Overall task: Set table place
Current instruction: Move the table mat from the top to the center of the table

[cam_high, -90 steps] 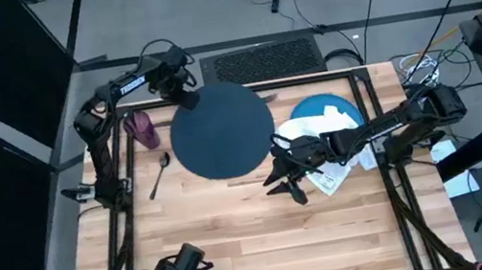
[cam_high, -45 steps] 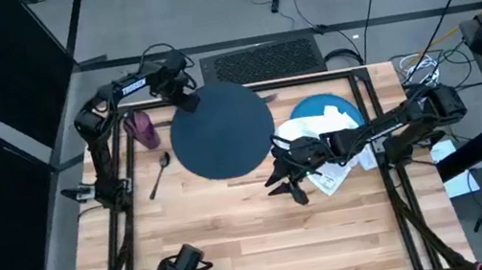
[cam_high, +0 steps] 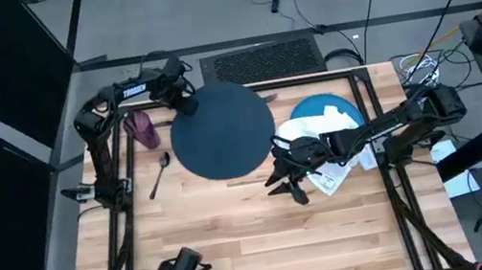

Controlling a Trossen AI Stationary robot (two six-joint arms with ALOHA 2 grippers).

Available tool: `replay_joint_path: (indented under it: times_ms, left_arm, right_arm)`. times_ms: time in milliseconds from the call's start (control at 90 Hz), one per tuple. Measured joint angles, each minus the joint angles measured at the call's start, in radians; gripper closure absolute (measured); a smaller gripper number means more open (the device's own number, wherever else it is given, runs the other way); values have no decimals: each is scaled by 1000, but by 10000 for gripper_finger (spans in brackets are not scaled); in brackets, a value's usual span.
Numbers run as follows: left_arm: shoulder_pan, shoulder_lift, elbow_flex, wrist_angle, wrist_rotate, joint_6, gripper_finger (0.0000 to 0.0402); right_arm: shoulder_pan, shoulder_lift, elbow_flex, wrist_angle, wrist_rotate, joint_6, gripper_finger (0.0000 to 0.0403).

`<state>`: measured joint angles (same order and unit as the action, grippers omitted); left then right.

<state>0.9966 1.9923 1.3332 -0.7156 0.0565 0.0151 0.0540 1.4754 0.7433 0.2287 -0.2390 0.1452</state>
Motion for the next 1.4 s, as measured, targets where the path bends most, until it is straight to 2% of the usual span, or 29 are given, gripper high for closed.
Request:
replay_joint_path:
  times_ms: [322, 500, 633, 778, 856, 1033, 1400]
  left_arm:
    - [-3, 0, -2, 23, 189, -1, 304]
    - [-3, 0, -2, 29, 188, -1, 304]
    - [-3, 0, -2, 26, 101, 17, 304]
    - [-3, 0, -2, 27, 92, 26, 304]
    - [-3, 0, -2, 27, 104, 28, 304]
    - [-3, 0, -2, 27, 201, 41, 304]
    - [-3, 0, -2, 23, 206, 72, 312]
  right_arm:
    - [0, 0, 0, 0, 0, -9, 280]
    - [0, 0, 0, 0, 0, -9, 280]
    - [0, 0, 0, 0, 0, -12, 280]
    - [0, 0, 0, -1, 0, -16, 280]
    - [0, 0, 0, -2, 1, -19, 280]
    - [-1, 0, 0, -3, 1, -23, 280]
    - [-1, 0, 0, -3, 6, -26, 280]
